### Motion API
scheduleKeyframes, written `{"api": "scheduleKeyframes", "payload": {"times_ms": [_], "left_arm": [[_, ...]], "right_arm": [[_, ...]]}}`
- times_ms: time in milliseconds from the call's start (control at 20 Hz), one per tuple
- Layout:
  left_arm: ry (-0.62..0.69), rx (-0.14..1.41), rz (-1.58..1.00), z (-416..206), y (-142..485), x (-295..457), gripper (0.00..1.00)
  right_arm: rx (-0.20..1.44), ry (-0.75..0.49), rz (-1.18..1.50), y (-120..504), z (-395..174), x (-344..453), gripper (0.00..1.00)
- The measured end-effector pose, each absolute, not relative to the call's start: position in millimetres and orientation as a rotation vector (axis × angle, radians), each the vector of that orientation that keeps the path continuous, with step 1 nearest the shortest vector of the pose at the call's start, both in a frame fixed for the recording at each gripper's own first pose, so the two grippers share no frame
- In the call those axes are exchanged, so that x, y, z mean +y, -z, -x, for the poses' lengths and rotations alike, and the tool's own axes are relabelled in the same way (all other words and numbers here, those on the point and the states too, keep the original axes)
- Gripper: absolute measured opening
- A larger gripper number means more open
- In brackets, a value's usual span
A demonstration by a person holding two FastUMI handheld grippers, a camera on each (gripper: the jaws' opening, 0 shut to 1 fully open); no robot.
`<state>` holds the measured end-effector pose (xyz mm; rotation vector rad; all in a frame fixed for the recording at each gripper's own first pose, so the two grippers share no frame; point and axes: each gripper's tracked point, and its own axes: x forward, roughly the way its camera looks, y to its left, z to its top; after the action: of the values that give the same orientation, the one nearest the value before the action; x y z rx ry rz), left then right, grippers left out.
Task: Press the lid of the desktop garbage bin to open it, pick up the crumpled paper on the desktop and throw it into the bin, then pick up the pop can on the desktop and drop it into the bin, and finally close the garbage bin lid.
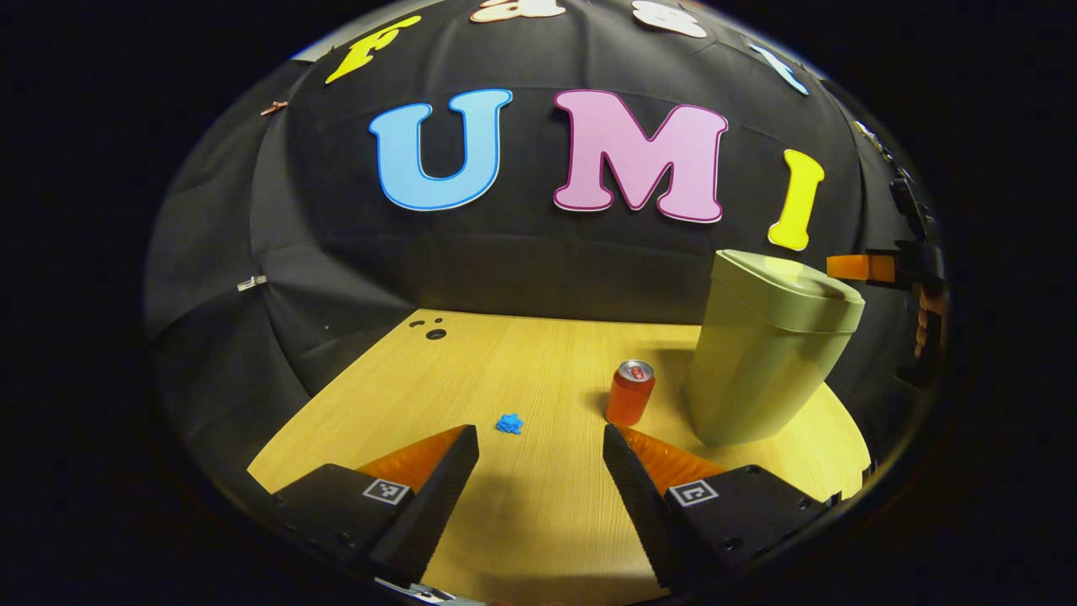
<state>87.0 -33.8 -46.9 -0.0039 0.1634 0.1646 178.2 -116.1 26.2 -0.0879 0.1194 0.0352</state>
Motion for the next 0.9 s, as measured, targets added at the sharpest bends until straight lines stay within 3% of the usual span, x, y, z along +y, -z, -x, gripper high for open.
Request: {"api": "scheduleKeyframes", "payload": {"times_ms": [900], "left_arm": [[-0.136, 0.194, -0.039, -97.5, 56.4, -69.7, 0.96]], "right_arm": [[0.090, -0.092, 0.113, -19.2, -182.2, -112.4, 0.06]]}}
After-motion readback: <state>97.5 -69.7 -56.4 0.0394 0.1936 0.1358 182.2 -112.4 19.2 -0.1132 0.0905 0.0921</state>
